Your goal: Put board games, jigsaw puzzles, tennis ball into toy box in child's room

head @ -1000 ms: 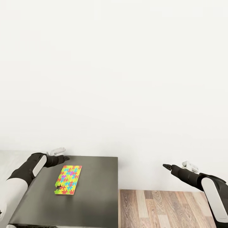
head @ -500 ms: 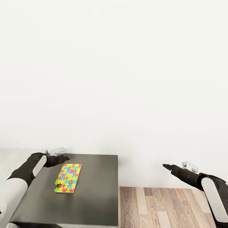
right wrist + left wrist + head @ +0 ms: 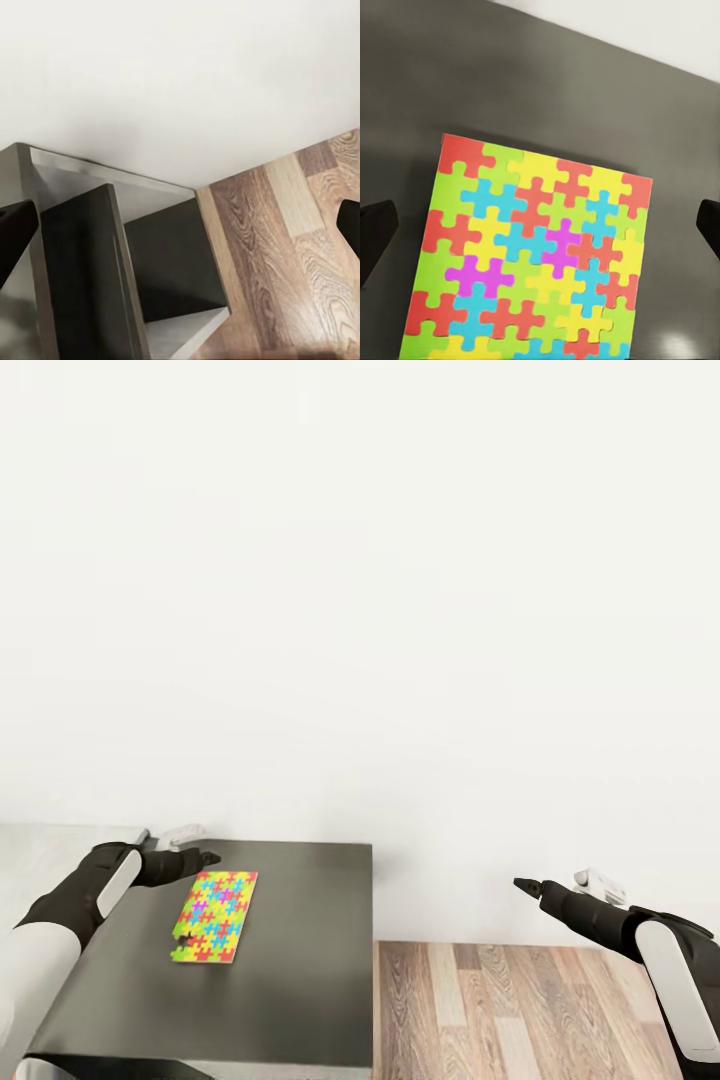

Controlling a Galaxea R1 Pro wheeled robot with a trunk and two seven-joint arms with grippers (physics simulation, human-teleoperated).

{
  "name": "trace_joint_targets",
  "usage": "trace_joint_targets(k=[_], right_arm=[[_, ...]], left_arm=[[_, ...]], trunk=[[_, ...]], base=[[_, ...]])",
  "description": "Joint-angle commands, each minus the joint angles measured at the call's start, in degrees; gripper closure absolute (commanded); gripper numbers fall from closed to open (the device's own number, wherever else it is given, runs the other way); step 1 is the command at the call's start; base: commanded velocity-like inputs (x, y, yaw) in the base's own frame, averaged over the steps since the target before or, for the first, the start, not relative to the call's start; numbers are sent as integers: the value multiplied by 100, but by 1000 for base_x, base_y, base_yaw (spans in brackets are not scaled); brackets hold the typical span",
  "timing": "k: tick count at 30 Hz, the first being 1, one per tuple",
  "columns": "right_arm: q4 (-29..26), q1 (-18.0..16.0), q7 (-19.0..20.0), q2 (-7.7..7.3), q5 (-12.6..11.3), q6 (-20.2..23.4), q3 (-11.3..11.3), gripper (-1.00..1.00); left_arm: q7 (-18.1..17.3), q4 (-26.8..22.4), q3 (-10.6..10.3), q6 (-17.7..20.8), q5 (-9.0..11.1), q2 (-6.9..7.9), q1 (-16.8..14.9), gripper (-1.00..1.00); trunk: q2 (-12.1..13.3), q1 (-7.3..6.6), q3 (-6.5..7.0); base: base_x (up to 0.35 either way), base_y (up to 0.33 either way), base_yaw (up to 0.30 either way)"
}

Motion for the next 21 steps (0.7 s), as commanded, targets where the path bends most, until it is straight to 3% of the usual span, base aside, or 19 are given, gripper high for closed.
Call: trace_joint_targets(k=[1, 21], right_arm=[[-6, -5, -56, -1, -60, 23, -2, -100], [-6, -5, -56, -14, -77, 23, -2, -100]], left_arm=[[-31, -4, -23, 14, -1, 33, -5, -100], [-88, -3, -32, 13, 0, 87, -5, -100]], trunk=[[-12, 3, -21], [-12, 3, -211]], base=[[0, 0, 0], [0, 0, 0]])
